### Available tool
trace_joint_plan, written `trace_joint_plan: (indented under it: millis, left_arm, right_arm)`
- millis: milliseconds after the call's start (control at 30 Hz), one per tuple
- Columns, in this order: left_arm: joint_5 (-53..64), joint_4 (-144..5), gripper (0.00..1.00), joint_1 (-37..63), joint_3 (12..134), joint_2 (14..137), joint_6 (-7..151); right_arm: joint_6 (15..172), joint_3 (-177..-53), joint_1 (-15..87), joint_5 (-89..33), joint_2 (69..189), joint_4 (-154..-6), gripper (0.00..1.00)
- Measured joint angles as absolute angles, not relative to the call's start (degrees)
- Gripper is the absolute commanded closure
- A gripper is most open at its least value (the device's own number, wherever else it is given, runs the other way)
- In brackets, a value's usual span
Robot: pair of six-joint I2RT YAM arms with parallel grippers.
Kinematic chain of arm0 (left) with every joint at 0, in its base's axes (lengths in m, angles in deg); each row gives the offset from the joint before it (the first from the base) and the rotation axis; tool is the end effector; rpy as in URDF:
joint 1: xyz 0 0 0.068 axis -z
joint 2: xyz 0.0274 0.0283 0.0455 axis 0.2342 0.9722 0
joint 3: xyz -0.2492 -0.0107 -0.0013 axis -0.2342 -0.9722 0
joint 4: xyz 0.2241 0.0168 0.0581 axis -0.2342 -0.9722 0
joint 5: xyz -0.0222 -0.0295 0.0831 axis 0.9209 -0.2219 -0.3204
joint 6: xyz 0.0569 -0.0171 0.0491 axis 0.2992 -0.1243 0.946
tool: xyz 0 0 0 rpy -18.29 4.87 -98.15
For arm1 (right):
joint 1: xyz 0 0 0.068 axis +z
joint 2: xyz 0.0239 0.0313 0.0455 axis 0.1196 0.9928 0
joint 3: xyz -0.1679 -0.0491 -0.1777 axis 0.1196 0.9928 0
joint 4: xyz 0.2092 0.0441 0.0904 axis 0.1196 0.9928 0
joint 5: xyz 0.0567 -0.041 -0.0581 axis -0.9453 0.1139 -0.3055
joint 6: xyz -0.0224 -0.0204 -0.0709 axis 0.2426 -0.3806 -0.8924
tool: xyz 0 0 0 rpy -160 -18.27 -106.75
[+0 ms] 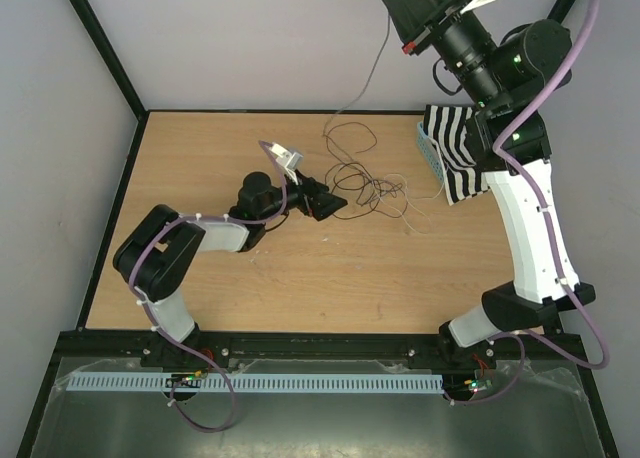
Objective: Zip-tie the wires
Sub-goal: Pick up the cable at the center of the board, then straighten the cable at the center of the board.
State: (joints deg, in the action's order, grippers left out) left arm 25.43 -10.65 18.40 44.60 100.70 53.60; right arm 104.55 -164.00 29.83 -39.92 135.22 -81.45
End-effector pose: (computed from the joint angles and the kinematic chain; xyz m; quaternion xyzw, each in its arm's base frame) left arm 0.2909 -0.2179 0.2147 0.1925 0.6542 -0.5078 0.5265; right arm 0.2216 0.1176 0.6133 -0.1710 0.4248 0.3792 0.8041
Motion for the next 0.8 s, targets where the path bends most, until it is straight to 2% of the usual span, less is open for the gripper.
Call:
trace_joint_plan:
  millis: [367, 800]
  left_arm:
    - [23.00, -8.27, 0.01, 18.40, 41.08, 98.43, 51.48]
    - [18.19, -7.86, 0.01, 18.44, 39.62, 99.10, 26.69]
  right_arm:
    - [104.34, -153.75, 29.83, -39.97, 131.09, -81.10, 1.00]
    - [104.38, -150.14, 29.83, -40.19, 128.77, -81.21, 1.00]
